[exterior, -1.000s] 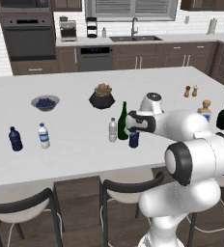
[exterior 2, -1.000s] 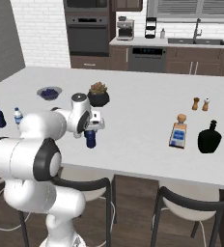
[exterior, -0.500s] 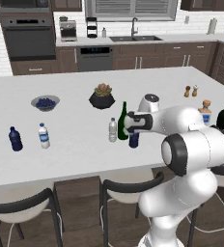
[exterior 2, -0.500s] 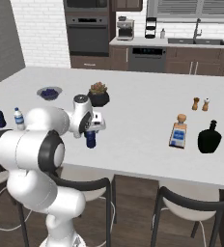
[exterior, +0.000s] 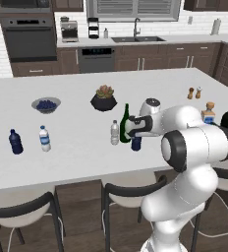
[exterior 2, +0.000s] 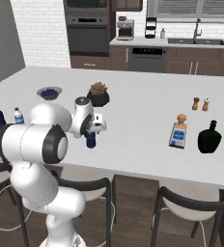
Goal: Move the plastic bottles in the middle to the plastics group, and the glass bottles in the middle to the glass group.
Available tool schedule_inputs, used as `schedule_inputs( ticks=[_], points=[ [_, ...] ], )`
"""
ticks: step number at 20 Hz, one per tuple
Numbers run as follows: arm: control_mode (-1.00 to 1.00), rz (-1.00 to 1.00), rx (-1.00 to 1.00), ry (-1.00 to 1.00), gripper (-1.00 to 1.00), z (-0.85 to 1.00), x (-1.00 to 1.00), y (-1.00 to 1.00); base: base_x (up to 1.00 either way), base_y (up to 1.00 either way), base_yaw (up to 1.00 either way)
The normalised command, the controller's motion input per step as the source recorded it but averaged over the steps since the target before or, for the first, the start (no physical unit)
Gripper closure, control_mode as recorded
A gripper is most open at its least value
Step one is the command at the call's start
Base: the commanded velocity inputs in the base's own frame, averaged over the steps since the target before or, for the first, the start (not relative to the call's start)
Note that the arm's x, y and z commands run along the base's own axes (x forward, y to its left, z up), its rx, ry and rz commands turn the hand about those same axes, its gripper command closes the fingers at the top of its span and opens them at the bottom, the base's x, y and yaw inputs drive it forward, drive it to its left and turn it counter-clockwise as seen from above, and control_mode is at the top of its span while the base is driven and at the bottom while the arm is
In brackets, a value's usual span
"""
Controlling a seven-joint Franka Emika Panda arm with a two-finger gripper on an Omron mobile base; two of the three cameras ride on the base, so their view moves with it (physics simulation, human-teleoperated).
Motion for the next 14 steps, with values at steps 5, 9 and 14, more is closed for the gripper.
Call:
schedule_inputs(
  ticks=[5, 9, 14],
  points=[
    [-1.0, 0.0, 0.0, 0.0, -1.0, -0.05, 0.21, 0.0, 0.0, 0.0, 0.0],
    [-1.0, 0.0, 0.0, 0.0, -1.0, -0.1, 0.11, 0.0, 0.0, 0.0, 0.0],
    [-1.0, 0.0, 0.0, 0.0, -1.0, -0.03, 0.01, 0.0, 0.0, 0.0, 0.0]
  ],
)
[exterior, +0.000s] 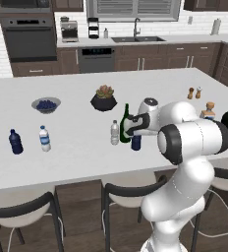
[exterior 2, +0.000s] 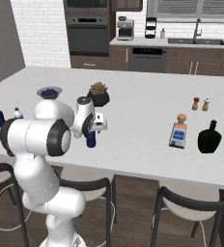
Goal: Move the plastic bottles in the middle to the plastics group, and the glass bottles in the middle to the glass group.
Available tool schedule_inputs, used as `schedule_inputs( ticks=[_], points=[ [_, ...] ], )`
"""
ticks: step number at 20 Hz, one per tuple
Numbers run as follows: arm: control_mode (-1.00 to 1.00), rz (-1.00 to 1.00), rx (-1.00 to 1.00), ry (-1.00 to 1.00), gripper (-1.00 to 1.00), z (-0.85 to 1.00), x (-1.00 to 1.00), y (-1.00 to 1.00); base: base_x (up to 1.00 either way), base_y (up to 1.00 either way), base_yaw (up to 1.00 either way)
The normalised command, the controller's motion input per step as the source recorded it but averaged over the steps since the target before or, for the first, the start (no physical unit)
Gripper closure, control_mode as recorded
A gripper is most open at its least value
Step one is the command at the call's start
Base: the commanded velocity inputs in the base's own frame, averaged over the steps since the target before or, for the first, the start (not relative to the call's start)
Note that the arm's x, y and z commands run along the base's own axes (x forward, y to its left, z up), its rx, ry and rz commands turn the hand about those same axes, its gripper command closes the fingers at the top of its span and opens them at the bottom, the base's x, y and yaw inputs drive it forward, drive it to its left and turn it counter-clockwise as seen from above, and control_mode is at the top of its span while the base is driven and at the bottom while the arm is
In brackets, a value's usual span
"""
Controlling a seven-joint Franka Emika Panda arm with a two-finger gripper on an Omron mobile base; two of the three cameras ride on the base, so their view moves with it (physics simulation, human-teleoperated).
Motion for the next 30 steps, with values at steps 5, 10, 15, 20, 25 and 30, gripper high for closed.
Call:
schedule_inputs(
  ticks=[5, 10, 15, 20, 25, 30],
  points=[
    [-1.0, 0.0, 0.0, 0.0, -1.0, 0.0, 0.0, 0.0, 0.0, 0.0, 0.0],
    [-1.0, 0.0, 0.0, 0.0, 1.0, 0.0, 0.0, 0.0, 0.0, 0.0, 0.0],
    [-1.0, 0.0, 0.0, 0.0, 1.0, 0.0, 0.0, 0.0, 0.0, 0.0, 0.0],
    [-1.0, 0.0, 0.0, 0.0, 1.0, 0.0, -0.03, 0.0, 0.0, 0.0, 0.0],
    [-1.0, 0.0, 0.05, -0.04, 1.0, 0.18, -0.65, 0.0, 0.0, 0.0, 0.0],
    [-1.0, 0.0, 0.07, -0.06, 1.0, 0.63, -0.84, 0.0, 0.0, 0.0, 0.0]
  ],
)
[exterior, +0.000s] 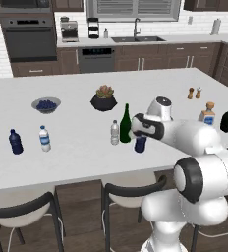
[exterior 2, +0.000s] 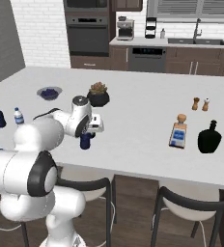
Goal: Move the plastic bottles in the middle to the plastics group, and the glass bottles in the middle to the glass group.
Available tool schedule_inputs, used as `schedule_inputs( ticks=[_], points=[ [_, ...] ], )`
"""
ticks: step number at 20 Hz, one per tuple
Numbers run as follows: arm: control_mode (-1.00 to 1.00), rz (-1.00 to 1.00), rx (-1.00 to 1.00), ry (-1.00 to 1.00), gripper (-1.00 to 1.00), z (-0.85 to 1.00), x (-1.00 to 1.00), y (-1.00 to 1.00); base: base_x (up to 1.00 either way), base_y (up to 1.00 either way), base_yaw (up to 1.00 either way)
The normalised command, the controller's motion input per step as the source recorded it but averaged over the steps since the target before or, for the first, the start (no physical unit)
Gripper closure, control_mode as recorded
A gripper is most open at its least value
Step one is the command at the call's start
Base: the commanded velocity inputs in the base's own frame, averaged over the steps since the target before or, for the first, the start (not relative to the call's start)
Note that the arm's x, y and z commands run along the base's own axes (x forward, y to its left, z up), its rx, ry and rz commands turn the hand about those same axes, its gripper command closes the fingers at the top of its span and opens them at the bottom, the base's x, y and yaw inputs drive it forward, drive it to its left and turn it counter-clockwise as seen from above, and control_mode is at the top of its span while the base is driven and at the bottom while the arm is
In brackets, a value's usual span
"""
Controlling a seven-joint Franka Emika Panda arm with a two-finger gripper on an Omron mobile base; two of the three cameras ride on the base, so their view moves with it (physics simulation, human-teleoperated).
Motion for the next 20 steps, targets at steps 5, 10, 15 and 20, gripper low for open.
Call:
schedule_inputs(
  ticks=[5, 10, 15, 20],
  points=[
    [-1.0, 0.0, 0.02, -0.01, 1.0, 0.66, -0.68, 0.25, 0.0, 0.0, 0.0],
    [-1.0, 0.0, 0.0, 0.0, 1.0, 0.51, -0.54, 0.69, 0.0, 0.0, 0.0],
    [-1.0, -0.01, 0.0, 0.0, 1.0, 0.0, -0.56, 1.0, 0.0, 0.0, 0.0],
    [-1.0, -0.05, -0.01, -0.02, 1.0, -0.04, -0.45, 1.0, 0.0, 0.0, 0.0]
  ],
)
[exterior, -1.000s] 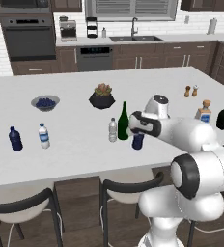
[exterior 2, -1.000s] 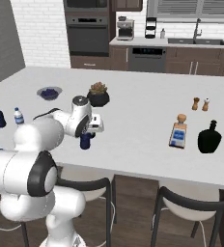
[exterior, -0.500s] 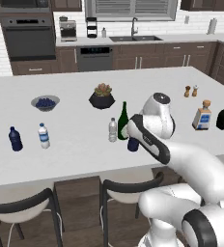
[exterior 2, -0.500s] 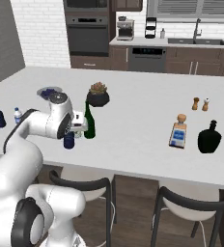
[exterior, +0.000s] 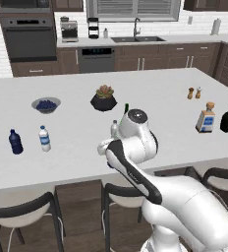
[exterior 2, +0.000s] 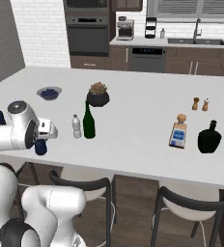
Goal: Move the plastic bottles in the middle to the plastics group, and the glass bottles in the middle to the glass group.
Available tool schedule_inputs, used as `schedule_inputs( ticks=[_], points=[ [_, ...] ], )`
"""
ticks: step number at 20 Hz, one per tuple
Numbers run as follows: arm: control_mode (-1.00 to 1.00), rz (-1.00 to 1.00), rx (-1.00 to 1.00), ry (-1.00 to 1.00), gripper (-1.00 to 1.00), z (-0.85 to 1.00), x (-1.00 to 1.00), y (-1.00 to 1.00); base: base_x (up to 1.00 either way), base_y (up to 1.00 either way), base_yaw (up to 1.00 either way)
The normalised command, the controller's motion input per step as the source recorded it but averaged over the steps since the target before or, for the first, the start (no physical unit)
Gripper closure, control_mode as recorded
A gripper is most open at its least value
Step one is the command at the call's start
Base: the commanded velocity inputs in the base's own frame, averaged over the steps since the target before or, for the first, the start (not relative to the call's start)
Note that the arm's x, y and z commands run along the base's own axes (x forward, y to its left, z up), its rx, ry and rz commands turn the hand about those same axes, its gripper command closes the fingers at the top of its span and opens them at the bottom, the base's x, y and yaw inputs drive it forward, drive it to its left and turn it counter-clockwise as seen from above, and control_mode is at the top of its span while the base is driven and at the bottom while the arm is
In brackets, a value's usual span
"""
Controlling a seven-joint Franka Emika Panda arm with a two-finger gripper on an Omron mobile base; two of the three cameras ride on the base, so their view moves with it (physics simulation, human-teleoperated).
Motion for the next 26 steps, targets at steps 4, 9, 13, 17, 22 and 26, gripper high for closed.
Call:
schedule_inputs(
  ticks=[4, 9, 13, 17, 22, 26],
  points=[
    [-1.0, -0.06, -0.08, 0.01, 1.0, 0.22, -0.01, 1.0, 0.0, 0.0, 0.0],
    [-1.0, -0.1, -0.13, 0.03, 1.0, 0.23, 0.25, 1.0, 0.0, 0.0, 0.0],
    [-1.0, -0.08, -0.1, 0.04, 1.0, 0.18, 0.63, 0.92, 0.0, 0.0, 0.0],
    [-1.0, -0.01, -0.01, 0.0, 1.0, 0.13, 0.88, 0.16, 0.0, 0.0, 0.0],
    [-1.0, 0.0, 0.0, 0.01, 1.0, 0.04, 0.89, 0.0, 0.0, 0.0, 0.0],
    [-1.0, 0.0, 0.0, 0.0, 1.0, -0.14, 0.69, 0.0, 0.0, 0.0, 0.0]
  ],
)
